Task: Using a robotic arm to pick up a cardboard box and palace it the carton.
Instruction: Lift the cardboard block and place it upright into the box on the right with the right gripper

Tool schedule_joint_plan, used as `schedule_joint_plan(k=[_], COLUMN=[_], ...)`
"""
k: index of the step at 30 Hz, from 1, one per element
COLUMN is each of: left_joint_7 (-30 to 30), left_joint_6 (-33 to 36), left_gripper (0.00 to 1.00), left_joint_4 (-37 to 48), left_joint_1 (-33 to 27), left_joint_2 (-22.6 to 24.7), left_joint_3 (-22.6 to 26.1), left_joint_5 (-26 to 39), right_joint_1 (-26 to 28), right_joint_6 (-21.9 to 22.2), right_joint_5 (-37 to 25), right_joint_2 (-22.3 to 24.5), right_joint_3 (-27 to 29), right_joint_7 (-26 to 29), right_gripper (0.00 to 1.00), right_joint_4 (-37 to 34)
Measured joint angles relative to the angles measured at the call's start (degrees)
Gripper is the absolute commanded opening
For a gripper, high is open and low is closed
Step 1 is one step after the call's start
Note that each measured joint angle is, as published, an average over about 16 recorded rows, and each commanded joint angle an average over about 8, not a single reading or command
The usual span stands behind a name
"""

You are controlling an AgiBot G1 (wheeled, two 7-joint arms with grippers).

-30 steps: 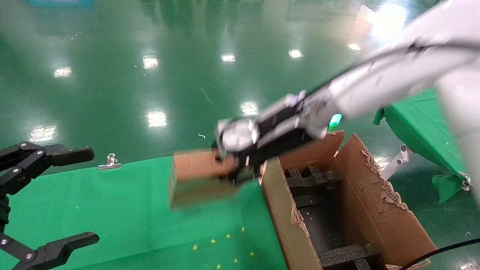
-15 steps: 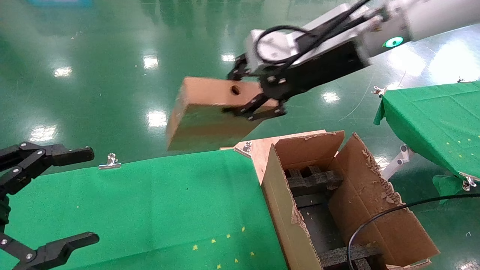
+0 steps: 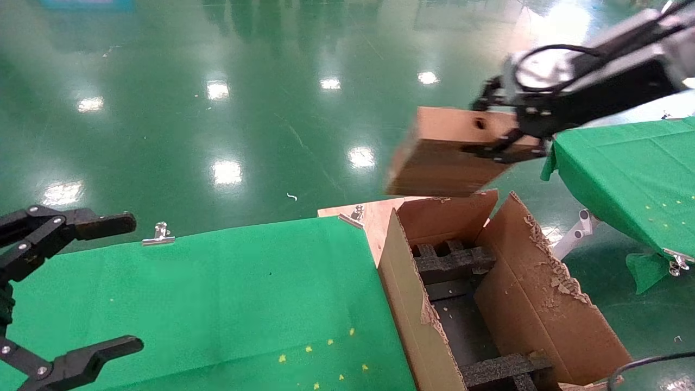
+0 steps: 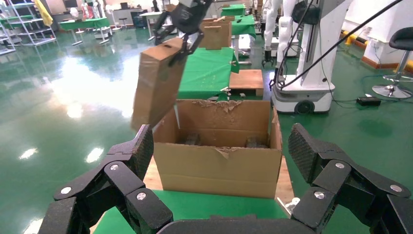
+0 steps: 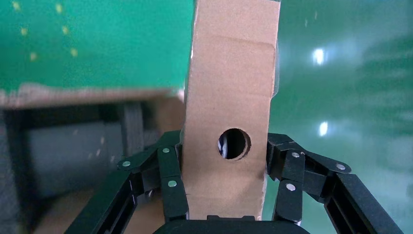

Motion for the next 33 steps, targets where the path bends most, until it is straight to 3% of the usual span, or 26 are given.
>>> schedule_joint_plan(k=[18,28,33], left_joint_7=[0.0,0.0,0.0], left_joint_6=[0.0,0.0,0.0], left_gripper=[1.0,1.0,1.0], left_joint_4=[0.0,0.0,0.0], left_joint_1=[0.0,0.0,0.0], left_joint_2=[0.0,0.0,0.0], left_joint_3=[0.1,0.1,0.1], left_joint_5=[0.0,-0.1,-0.1], right_joint_1=[2.0,1.4,0.5], right_joint_6=[-0.3,0.2,0.7], right_joint_5=[4.2,5.8,5.6], right_joint_2=[6.4,6.7,6.3], right_joint_3=[-16.0,-18.7,-19.1], right_joint_7=[0.3,1.0,4.5], right_gripper=[0.0,0.0,0.0], right_joint_4=[-3.9,-3.4,-3.9])
